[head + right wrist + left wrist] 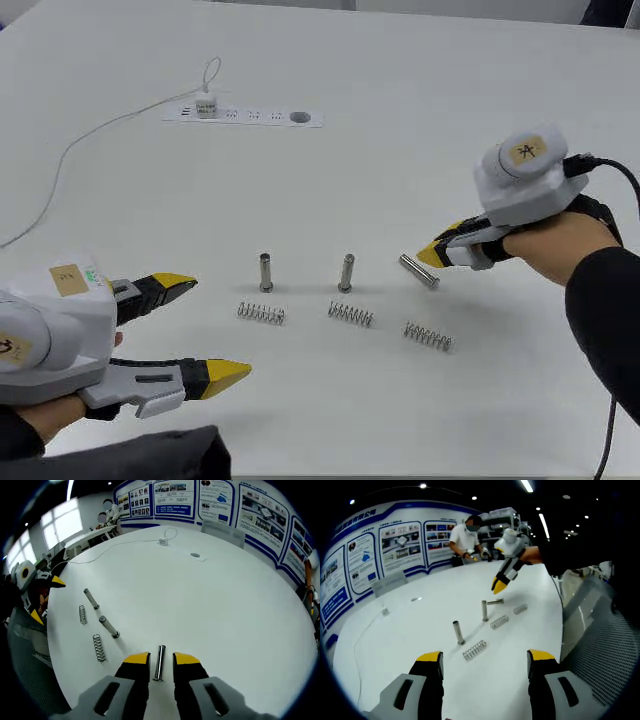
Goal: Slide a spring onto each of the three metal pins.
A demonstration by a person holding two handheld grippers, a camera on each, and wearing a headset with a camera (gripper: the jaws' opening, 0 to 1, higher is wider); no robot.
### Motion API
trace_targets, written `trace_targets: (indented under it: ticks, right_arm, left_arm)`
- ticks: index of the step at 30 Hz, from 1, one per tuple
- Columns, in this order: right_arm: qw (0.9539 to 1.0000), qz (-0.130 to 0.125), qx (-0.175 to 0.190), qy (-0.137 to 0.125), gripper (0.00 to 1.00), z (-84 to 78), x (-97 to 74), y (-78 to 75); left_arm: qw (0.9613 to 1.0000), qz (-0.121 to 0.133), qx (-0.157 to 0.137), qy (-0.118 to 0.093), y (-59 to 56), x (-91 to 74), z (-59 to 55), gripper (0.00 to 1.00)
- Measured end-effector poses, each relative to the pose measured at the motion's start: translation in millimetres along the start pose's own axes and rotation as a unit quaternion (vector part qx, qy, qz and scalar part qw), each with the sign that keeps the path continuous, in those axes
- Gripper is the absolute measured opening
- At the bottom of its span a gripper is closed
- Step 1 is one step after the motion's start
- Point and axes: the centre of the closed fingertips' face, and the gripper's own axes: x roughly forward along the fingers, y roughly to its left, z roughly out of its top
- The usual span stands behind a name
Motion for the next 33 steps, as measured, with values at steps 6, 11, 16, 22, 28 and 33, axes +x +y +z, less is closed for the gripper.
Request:
trace_targets:
  ticks: [6, 11, 16, 22, 28, 33]
  right_arm:
    - [0.9994, 0.010, 0.002, 0.033, 0.17, -3.4, 19.0, 5.9]
    - [0.9987, 0.005, 0.018, 0.047, 0.15, -8.3, 26.8, 2.4]
    - [0.9979, 0.004, 0.021, 0.061, 0.13, -15.1, 31.1, 1.5]
    - [0.9978, 0.002, 0.014, 0.065, 0.12, -15.3, 31.4, 0.3]
    - [0.9968, 0.000, 0.000, 0.080, 0.11, -18.1, 33.8, -0.5]
    - [0.9963, 0.002, -0.003, 0.086, 0.11, -17.1, 35.3, -1.5]
  left_arm:
    - [1.0000, 0.001, -0.003, -0.001, 0.5, -0.9, -0.2, 0.69]
    - [1.0000, 0.002, -0.005, -0.002, 0.7, -0.8, -0.6, 0.69]
    - [1.0000, 0.002, -0.005, -0.001, 0.6, -0.9, -1.2, 0.69]
    - [1.0000, 0.002, -0.007, 0.000, 0.4, -0.7, -2.2, 0.68]
    - [1.0000, 0.004, -0.007, 0.001, 0.4, -0.8, -2.5, 0.68]
    - [1.0000, 0.004, -0.007, 0.002, 0.2, -0.7, -2.8, 0.67]
